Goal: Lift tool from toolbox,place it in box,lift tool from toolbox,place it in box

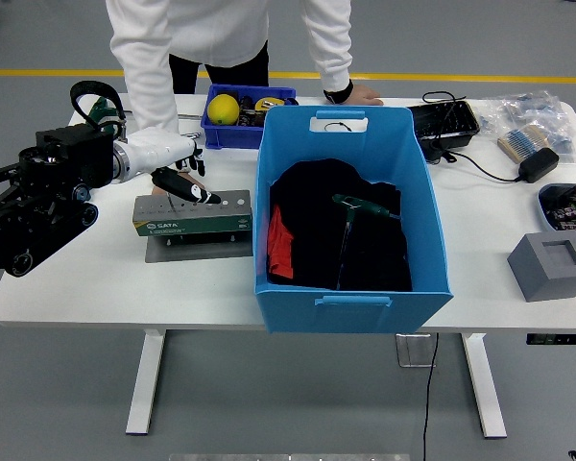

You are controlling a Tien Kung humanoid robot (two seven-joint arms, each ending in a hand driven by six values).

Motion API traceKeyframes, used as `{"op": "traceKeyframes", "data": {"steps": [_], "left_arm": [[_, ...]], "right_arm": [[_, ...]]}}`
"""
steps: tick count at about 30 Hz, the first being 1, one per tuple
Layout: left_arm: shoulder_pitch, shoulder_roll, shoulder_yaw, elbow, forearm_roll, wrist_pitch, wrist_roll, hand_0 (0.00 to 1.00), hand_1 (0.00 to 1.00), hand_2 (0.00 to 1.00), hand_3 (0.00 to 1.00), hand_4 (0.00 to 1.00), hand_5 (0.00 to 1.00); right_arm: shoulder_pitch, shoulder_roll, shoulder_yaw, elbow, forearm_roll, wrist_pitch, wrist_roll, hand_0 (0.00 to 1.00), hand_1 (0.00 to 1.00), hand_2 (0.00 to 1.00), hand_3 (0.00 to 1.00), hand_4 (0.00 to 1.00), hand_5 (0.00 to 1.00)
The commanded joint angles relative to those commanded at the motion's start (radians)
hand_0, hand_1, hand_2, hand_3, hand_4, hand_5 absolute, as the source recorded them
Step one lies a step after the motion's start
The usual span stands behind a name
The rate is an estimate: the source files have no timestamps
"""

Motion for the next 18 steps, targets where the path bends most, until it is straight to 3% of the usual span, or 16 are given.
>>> {"op": "traceKeyframes", "data": {"steps": [7,8,18], "left_arm": [[-0.008,0.001,0.014,0.021,0.028,-0.022,0.015,0.741,0.720,0.742,0.621,0.937,0.880],[-0.009,0.001,0.015,0.023,0.031,-0.025,0.017,0.749,0.688,0.682,0.597,0.938,0.889],[-0.014,-0.001,0.025,0.027,0.032,-0.065,0.053,0.751,0.660,0.648,0.585,0.935,0.903]], "right_arm": [[0.002,-0.001,-0.003,-0.001,0.008,0.001,0.003,0.653,0.632,0.690,0.549,0.779,0.668],[0.002,-0.001,-0.004,-0.001,0.010,0.000,0.003,0.651,0.633,0.690,0.549,0.779,0.668],[0.001,-0.001,-0.003,0.000,0.007,0.000,0.002,0.651,0.632,0.690,0.549,0.779,0.668]]}}
